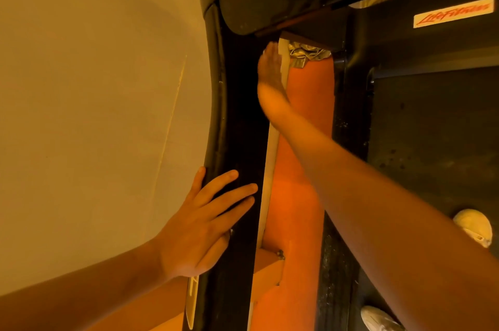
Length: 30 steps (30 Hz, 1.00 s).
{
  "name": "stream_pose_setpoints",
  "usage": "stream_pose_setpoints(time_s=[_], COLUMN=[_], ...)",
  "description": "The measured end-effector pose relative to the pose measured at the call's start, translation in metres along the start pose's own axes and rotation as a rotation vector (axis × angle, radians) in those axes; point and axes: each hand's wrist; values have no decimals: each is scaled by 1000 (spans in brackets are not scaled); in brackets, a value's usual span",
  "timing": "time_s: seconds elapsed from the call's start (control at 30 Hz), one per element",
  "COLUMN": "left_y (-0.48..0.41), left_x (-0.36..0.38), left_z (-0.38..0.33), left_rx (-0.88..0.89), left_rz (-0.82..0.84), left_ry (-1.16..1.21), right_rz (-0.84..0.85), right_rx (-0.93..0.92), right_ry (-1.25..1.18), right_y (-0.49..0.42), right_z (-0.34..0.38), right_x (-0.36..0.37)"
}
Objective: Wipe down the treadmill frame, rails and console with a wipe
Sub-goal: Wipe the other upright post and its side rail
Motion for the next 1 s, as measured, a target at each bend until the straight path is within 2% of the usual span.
stream_pose_setpoints(time_s=[0.17, 0.43, 0.63, 0.77, 0.87, 0.93, 1.0], left_y=[0, 1, 1, 2, 2, 2, 1], left_x=[-1, 0, 1, 2, 2, 2, 2], left_z=[-1, 0, 0, 1, 1, 1, 1], left_rx=[-7, -1, 5, 3, 3, 3, 5], left_rz=[21, 10, -2, -8, -19, -25, -26], left_ry=[-7, -2, 16, 24, 43, 57, 73], right_rz=[9, 35, 22, 50, 49, 43, 62], right_rx=[-137, -212, -238, -297, -268, -227, -267], right_ry=[36, 193, 176, 214, 181, 135, 99], right_y=[-40, 65, 36, 77, 99, 96, 92], right_z=[7, -70, -35, -54, -70, -54, -31], right_x=[-13, 10, 10, 18, 26, 30, 32])
Point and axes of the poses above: each hand's wrist, its own y-axis away from the middle knuckle, its own x-axis out of the palm, z = x × y, and after that the axes turned 2 degrees about -z, right-handed
